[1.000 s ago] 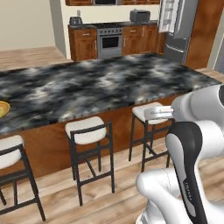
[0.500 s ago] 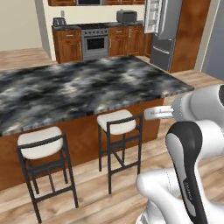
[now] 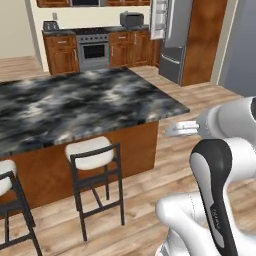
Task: Take the cheese, steak, and cucumber from the fridge and place them on the plate on the dining counter to create an appetizer plate.
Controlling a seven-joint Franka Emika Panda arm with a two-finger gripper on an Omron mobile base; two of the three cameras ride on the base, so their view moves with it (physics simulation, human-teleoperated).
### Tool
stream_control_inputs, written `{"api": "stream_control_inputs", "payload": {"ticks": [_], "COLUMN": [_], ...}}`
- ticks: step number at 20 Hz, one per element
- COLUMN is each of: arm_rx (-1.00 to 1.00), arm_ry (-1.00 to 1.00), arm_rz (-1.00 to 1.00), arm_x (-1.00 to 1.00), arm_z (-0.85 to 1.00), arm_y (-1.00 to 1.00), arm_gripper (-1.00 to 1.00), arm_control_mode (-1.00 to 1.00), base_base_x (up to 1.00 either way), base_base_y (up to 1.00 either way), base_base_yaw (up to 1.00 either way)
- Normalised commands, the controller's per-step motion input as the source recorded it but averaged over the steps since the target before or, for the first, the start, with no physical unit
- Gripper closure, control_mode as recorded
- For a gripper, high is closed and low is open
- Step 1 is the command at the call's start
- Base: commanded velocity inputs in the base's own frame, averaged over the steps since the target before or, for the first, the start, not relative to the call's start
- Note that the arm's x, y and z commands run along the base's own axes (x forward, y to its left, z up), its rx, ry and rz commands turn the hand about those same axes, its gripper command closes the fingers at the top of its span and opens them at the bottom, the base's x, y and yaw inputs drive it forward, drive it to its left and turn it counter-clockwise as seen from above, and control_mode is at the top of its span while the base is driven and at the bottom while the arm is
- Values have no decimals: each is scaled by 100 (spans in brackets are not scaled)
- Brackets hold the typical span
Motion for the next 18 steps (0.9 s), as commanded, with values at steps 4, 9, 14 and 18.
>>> {"api": "stream_control_inputs", "payload": {"ticks": [4, 9, 14, 18], "arm_rx": [0, 0, 0, 0], "arm_ry": [0, 0, 0, 0], "arm_rz": [0, 0, 0, 0], "arm_x": [0, 0, 0, 0], "arm_z": [0, 0, 0, 0], "arm_y": [0, 0, 0, 0], "arm_gripper": [-100, -100, -100, -100], "arm_control_mode": [100, 100, 100, 100], "base_base_x": [78, 72, 65, 60], "base_base_y": [-100, -100, -100, -100], "base_base_yaw": [1, 3, 3, 1]}}
